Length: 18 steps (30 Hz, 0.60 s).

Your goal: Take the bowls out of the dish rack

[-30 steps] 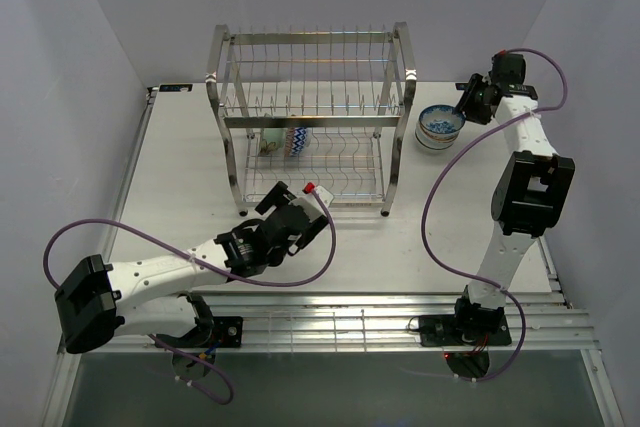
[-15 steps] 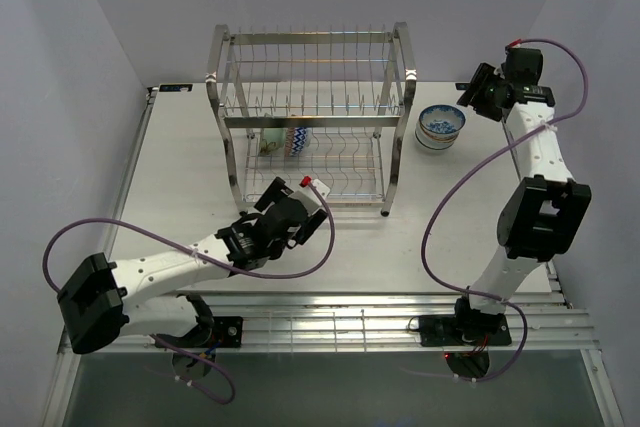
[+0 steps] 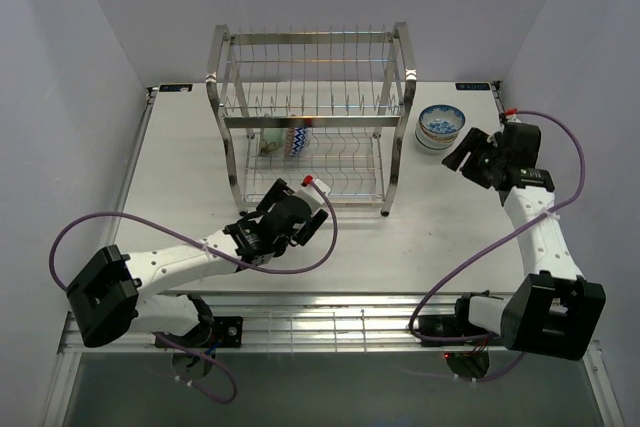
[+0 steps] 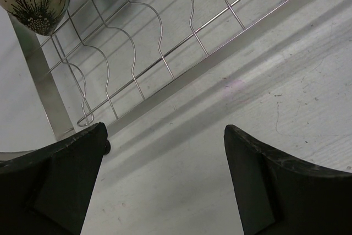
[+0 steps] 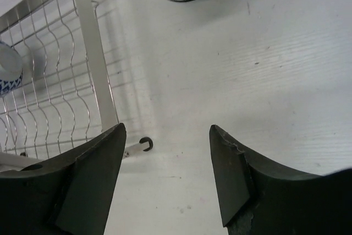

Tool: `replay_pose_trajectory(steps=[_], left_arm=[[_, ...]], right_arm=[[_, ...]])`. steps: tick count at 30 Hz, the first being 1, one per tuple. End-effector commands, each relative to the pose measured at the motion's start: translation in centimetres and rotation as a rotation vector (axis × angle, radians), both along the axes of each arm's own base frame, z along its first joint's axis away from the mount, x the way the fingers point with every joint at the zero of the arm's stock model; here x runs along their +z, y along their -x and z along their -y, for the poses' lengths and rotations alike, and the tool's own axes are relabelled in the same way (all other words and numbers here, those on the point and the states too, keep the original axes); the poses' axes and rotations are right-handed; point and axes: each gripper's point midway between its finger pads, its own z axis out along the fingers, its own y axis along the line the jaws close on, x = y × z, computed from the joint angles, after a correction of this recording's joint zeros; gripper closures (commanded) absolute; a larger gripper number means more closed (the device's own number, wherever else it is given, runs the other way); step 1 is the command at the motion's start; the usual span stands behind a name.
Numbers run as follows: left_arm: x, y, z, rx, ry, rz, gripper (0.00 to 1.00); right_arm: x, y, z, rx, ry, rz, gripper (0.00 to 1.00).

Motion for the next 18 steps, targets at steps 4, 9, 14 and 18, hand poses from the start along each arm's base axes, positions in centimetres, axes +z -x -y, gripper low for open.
replay_pose_trajectory(steps=[4,9,14,18], left_arm=[[1.6,-0.4,1.2,0.022,0.129,-0.019,0.02],[1.4,0.0,2.2,0.030,0.207,-0.074,0.02],[1.2,-0.5,2.0,0.086,0.237,-0.106,0.02],[1.6,-1.1,2.1,0.138,0.308,-0.110,0.02]], right_arm=[[1.1,2.4,-2.2,0.079,-0.044,0.115,0.32],[-0.7,4.2,-3.0,0.113,-0.067,0.109,0.31],[-1.2,5.1,-3.4,0.126,-0.078,0.123,0.31],[-1.3,5.4,-3.8,0.146,-0.091,0.130,0.31]])
